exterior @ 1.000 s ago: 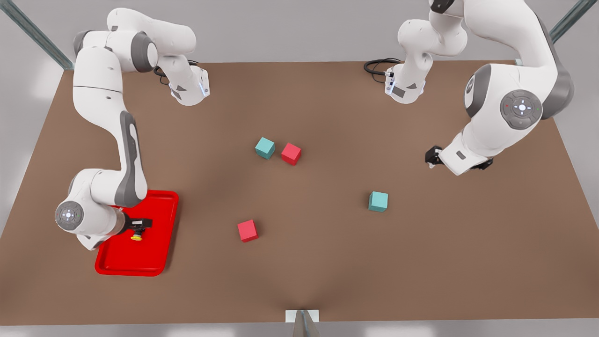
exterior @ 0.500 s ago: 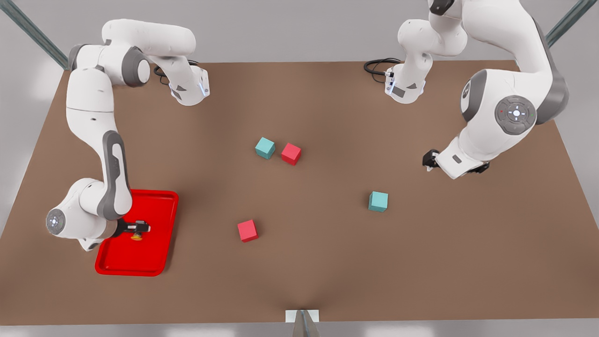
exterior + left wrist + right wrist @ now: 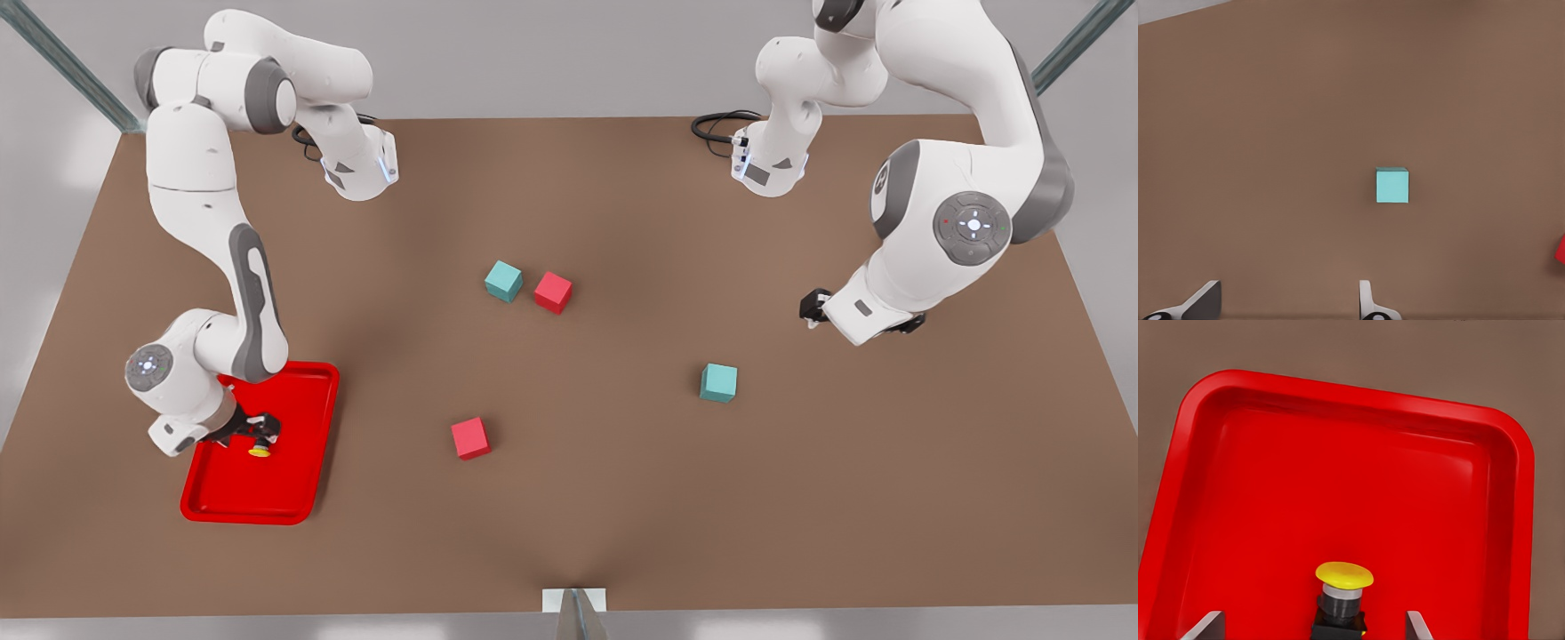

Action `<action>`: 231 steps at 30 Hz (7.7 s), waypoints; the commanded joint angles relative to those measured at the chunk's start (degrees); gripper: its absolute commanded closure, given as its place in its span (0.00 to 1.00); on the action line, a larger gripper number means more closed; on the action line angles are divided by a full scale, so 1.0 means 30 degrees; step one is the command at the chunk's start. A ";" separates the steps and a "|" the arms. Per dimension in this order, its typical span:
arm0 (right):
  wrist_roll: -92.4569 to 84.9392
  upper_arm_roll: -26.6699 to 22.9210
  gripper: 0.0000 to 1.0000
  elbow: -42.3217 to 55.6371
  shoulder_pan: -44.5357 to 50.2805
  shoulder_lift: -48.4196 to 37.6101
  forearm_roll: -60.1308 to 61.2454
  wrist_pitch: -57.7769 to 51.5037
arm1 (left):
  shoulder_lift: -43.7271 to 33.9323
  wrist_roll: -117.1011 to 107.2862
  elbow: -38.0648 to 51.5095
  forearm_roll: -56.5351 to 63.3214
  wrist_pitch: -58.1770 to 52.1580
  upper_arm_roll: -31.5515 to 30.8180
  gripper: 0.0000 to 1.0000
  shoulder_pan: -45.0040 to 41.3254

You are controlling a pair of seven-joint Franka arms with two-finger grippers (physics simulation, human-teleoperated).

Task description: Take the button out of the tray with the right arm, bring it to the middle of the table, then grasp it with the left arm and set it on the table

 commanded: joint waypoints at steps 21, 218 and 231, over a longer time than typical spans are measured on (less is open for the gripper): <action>-0.1726 -0.0143 0.00 0.0095 -0.0135 0.1810 -0.0345 0.0994 | 0.0124 0.0013 0.0009 0.0041 -0.0024 0.0003 0.00 -0.0304; 0.7356 0.3578 0.00 0.8503 -0.1102 -0.7653 -0.3656 -1.8254 | 1.6677 -4.6306 0.3378 1.9934 0.6919 0.4134 0.56 -1.1437; 0.7386 0.3636 0.00 0.8503 -0.1073 -0.7711 -0.3685 -1.8430 | 1.7673 -4.6979 0.3320 2.1016 0.7476 0.4134 0.56 -1.1349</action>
